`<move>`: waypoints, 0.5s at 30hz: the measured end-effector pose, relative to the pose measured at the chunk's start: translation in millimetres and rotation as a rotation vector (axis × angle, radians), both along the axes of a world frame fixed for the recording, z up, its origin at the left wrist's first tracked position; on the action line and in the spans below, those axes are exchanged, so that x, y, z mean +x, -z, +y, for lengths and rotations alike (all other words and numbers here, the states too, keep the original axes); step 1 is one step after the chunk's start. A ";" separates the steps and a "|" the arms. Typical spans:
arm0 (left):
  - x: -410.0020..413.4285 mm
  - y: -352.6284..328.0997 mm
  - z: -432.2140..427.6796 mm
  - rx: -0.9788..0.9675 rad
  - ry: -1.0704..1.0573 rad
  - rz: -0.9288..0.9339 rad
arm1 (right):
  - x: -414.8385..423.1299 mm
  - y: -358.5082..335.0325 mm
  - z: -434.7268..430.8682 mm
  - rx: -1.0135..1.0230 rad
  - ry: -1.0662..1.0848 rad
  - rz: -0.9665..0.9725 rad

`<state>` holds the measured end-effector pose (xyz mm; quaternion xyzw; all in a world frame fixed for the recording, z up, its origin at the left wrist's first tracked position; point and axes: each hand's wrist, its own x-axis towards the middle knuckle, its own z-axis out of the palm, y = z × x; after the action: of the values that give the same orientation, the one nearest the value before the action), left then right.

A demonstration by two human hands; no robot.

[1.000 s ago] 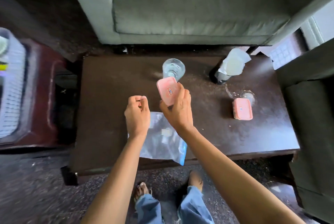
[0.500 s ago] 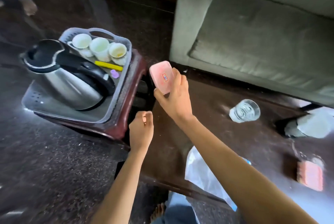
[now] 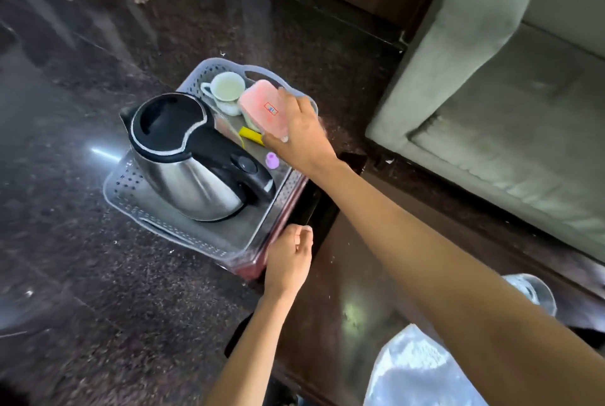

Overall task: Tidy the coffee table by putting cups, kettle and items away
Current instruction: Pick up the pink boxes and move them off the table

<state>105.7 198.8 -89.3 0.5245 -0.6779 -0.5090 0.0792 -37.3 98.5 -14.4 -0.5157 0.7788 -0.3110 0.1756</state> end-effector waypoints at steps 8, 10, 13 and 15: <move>-26.7 12.8 -11.4 0.060 0.011 -0.028 | 2.1 13.3 -63.9 0.058 -0.246 0.132; -29.5 16.5 -13.7 0.078 -0.003 -0.010 | 2.7 16.0 -73.9 0.043 -0.270 0.152; -29.0 21.4 -17.9 0.101 -0.024 -0.012 | 1.8 20.5 -86.8 0.012 -0.318 0.184; -27.0 24.5 -19.6 0.096 -0.007 -0.020 | -0.2 24.8 -94.4 -0.018 -0.351 0.250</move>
<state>78.7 179.2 -113.9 0.5351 -0.6517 -0.5353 0.0488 -37.5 4.1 -39.2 -0.6794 0.6900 -0.2165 0.1245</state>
